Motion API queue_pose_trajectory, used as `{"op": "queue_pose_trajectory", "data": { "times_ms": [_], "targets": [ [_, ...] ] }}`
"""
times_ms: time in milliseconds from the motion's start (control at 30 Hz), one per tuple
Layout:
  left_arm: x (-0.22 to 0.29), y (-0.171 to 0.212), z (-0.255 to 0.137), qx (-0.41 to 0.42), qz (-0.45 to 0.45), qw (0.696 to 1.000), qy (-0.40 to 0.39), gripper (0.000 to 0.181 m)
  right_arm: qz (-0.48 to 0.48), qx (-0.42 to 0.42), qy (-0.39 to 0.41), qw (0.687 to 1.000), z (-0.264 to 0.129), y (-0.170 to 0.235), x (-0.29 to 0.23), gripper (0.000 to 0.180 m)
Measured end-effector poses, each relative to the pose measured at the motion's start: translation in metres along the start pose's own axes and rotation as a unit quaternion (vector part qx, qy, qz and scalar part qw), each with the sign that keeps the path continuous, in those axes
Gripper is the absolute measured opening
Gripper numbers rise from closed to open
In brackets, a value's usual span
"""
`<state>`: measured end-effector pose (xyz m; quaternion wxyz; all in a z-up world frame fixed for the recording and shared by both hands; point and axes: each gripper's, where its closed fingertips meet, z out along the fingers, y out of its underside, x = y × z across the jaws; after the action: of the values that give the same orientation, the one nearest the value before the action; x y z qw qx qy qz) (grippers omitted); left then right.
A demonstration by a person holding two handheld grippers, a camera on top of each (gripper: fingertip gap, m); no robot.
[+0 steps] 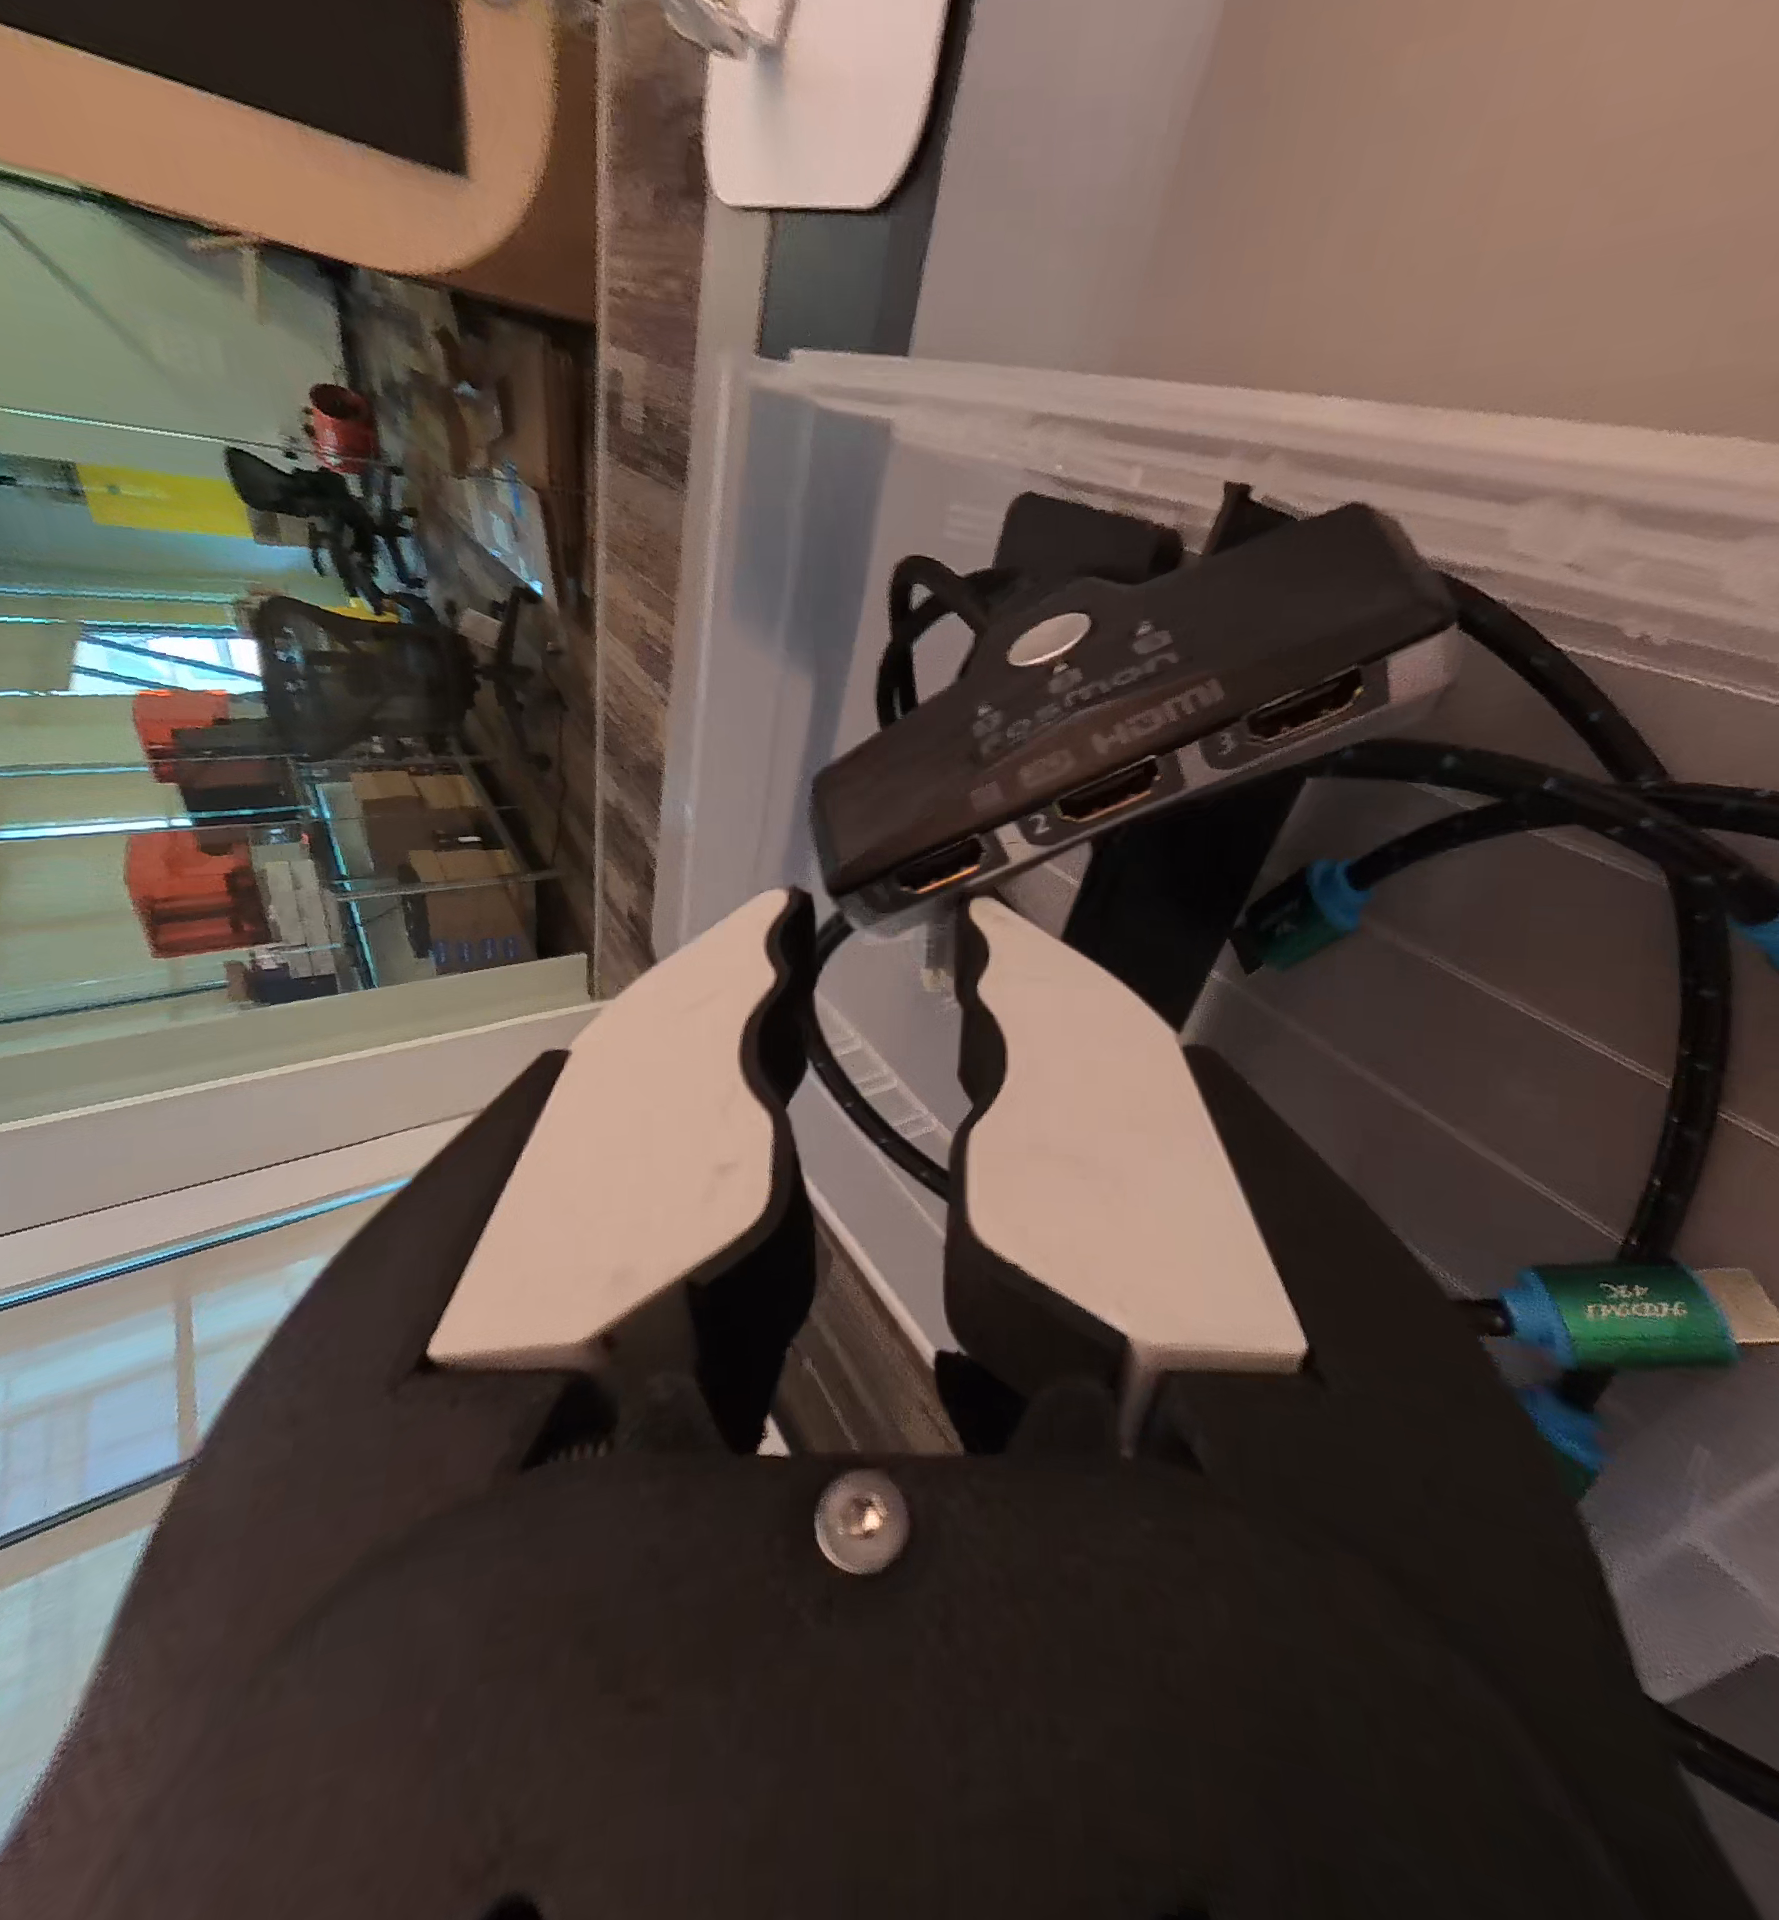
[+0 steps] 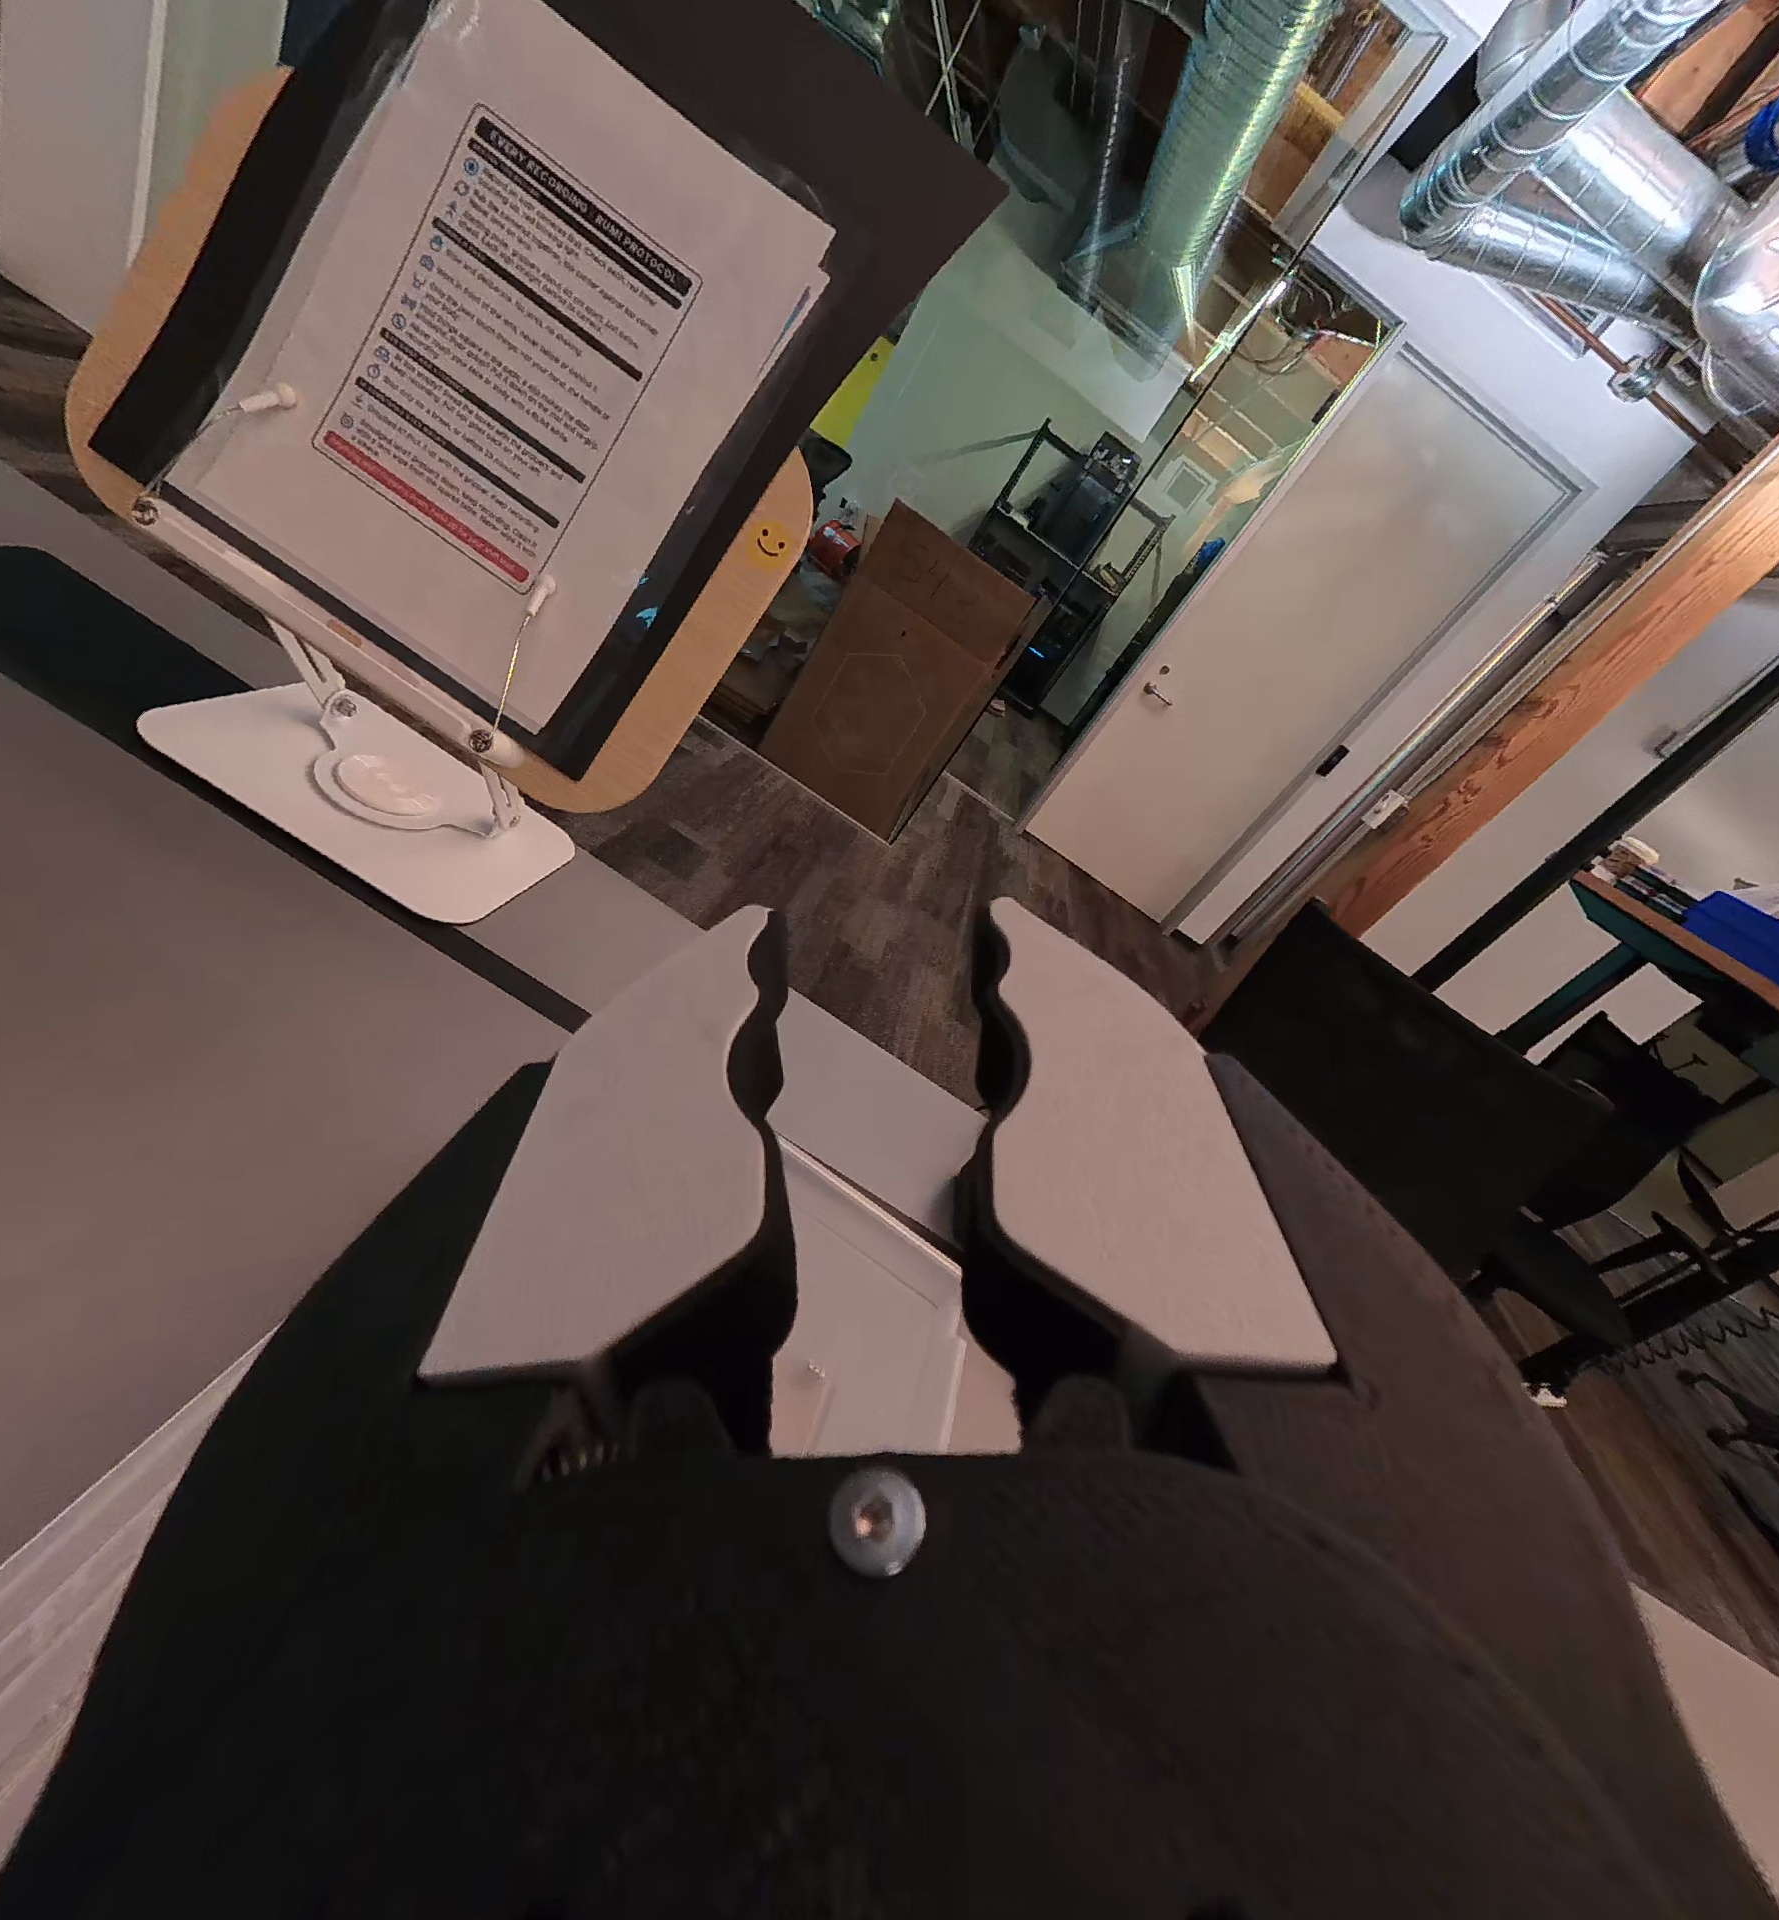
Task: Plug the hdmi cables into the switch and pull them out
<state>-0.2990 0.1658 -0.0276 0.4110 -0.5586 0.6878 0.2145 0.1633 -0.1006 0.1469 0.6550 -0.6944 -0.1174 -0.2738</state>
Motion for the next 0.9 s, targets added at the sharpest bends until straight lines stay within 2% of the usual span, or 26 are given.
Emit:
{"op": "queue_pose_trajectory", "data": {
  "times_ms": [167,367,567,700,900],
  "targets": [
    [0.004,-0.004,-0.015,0.005,-0.012,1.000,0.022,0.044,0.003,0.004,0.000,1.000,-0.003,0.000,0.002,0.034],
    [0.021,-0.024,-0.012,0.021,0.014,0.998,0.056,0.054,0.009,0.004,-0.005,1.000,-0.004,0.002,0.003,0.034],
    [0.043,-0.032,-0.002,0.010,0.046,0.994,0.101,0.055,0.009,0.003,-0.014,1.000,-0.003,0.003,0.000,0.034],
    [0.041,-0.019,0.015,-0.032,0.054,0.994,0.087,0.060,0.006,0.001,-0.018,1.000,-0.002,0.003,-0.002,0.034],
    [0.030,-0.020,0.015,-0.021,0.031,0.997,0.068,0.054,0.001,-0.004,-0.023,1.000,0.000,0.004,-0.005,0.034]
  ]
}}
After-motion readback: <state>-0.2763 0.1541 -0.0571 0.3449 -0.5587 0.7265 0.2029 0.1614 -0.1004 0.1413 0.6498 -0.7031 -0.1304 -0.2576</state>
